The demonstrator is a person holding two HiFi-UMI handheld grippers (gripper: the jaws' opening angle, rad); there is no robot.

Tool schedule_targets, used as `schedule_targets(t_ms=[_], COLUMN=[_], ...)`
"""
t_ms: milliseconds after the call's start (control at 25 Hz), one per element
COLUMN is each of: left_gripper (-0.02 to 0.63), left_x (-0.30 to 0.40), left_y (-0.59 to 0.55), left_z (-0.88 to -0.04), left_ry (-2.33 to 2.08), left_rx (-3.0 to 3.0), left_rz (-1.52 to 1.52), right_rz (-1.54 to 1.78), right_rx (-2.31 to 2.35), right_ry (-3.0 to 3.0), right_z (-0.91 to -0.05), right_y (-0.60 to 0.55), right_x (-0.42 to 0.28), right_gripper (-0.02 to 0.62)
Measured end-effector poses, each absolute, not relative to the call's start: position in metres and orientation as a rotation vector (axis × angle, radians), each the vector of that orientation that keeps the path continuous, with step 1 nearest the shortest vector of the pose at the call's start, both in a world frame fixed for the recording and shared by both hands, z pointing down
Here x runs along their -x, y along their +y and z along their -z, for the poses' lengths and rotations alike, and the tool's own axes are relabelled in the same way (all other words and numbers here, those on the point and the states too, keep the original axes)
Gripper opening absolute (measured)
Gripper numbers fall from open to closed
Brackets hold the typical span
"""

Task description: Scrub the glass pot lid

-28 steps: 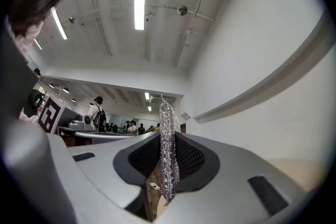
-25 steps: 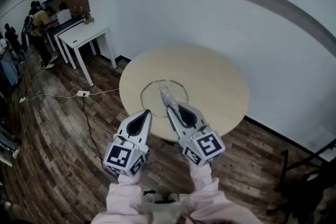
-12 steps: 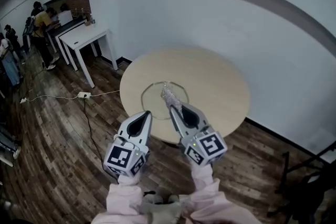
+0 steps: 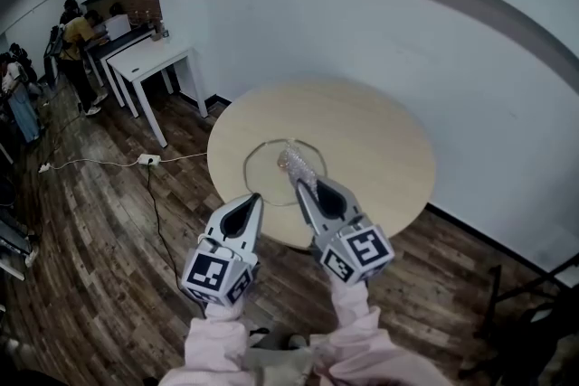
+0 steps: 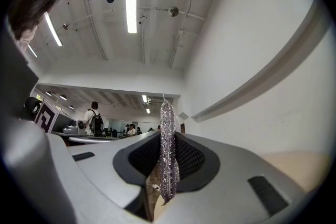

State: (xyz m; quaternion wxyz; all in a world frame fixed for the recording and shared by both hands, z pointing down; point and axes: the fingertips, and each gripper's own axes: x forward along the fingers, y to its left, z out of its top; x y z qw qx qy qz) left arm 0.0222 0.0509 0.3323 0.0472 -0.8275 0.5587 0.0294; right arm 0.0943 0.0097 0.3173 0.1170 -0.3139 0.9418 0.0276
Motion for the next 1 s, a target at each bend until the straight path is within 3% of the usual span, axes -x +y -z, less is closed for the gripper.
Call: schedule_targets(t_ms=[1000], left_gripper=[-0.006], left_x=[0.021], left_y=[-0.047], left_z=[-0.357], left_ry=[1.641], left_rx=[2.636], left_rz=[-0.026], right_rz=[0.051], right_rx=[0.985], right_ry=[2.799], right_z=[-0.350], right_y=[-0.080], right_x=[-0.042], right_gripper=[0.075])
